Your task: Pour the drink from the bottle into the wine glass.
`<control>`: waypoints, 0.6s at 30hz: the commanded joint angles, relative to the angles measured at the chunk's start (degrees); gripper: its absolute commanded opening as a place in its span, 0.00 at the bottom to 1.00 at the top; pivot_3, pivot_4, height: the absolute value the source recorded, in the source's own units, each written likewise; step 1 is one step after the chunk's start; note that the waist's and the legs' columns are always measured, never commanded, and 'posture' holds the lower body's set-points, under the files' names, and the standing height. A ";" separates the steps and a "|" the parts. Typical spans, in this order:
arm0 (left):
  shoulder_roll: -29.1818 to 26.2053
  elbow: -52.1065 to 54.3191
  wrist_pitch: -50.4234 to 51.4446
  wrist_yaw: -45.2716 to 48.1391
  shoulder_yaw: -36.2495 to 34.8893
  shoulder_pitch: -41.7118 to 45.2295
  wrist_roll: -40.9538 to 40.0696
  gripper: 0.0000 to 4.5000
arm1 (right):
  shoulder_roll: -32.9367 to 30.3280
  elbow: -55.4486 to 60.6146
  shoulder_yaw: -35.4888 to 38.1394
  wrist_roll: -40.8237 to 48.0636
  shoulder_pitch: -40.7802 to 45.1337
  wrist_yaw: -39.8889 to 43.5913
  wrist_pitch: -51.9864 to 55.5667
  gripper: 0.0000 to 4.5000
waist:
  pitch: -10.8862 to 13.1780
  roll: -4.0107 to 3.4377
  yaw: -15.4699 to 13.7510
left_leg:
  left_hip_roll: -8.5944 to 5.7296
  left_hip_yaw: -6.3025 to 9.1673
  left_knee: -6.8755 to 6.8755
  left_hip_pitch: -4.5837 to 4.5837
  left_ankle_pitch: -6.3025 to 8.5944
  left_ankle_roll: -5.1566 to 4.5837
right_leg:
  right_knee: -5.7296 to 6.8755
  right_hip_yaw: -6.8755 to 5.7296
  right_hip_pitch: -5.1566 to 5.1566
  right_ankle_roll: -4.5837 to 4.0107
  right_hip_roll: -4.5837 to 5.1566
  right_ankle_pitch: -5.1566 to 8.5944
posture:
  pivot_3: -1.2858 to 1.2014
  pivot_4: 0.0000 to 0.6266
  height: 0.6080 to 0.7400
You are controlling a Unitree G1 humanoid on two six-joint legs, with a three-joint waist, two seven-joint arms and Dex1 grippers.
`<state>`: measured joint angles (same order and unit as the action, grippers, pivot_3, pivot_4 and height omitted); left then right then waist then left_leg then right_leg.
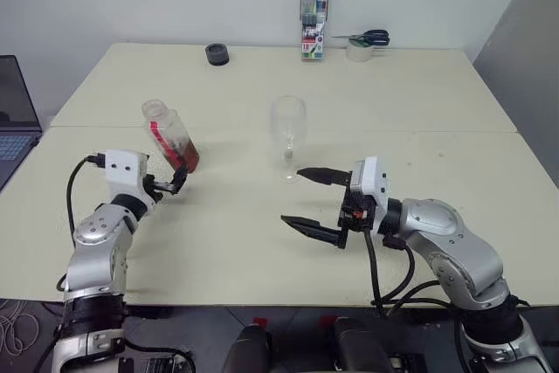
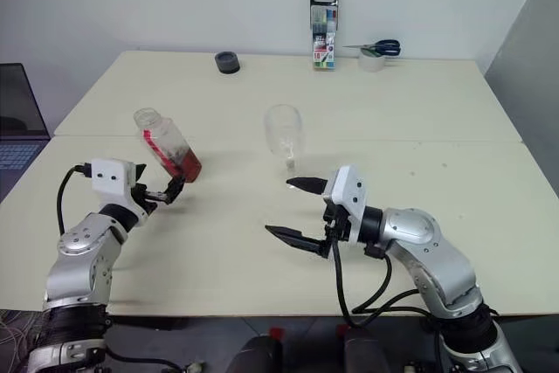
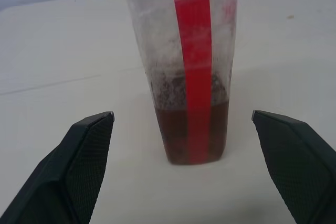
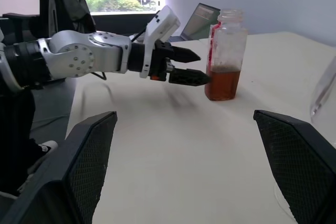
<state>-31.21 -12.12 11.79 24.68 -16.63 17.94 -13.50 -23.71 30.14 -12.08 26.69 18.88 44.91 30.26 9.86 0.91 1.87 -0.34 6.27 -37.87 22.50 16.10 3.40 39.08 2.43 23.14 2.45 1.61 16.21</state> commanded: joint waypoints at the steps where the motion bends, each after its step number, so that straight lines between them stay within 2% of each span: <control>1: -1.43 -1.03 -2.02 1.10 0.28 2.27 0.78 1.00 | -0.50 2.37 1.20 1.43 0.84 -0.21 0.07 0.99 | 0.00 0.00 0.01 | 0.00 0.00 0.00 0.00 0.00 0.00 | 0.00 0.00 0.00 0.00 0.00 0.00 | 0.52 0.24 1.00; 18: -1.59 -7.58 -3.51 2.62 1.90 9.90 1.99 1.00 | -1.62 2.00 0.80 0.51 0.86 -0.62 -0.82 0.99 | 0.00 0.01 0.01 | -0.01 0.01 -0.01 0.02 0.00 0.00 | 0.01 -0.01 0.01 0.00 0.00 0.00 | 0.52 0.24 1.00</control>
<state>-31.81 -20.26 9.54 27.05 -14.75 26.63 -12.10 -25.08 30.34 -11.98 27.04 18.91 44.44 30.54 9.85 0.91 1.88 -0.34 6.28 -37.89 22.51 16.10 3.41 39.09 2.42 23.16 2.46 1.61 16.21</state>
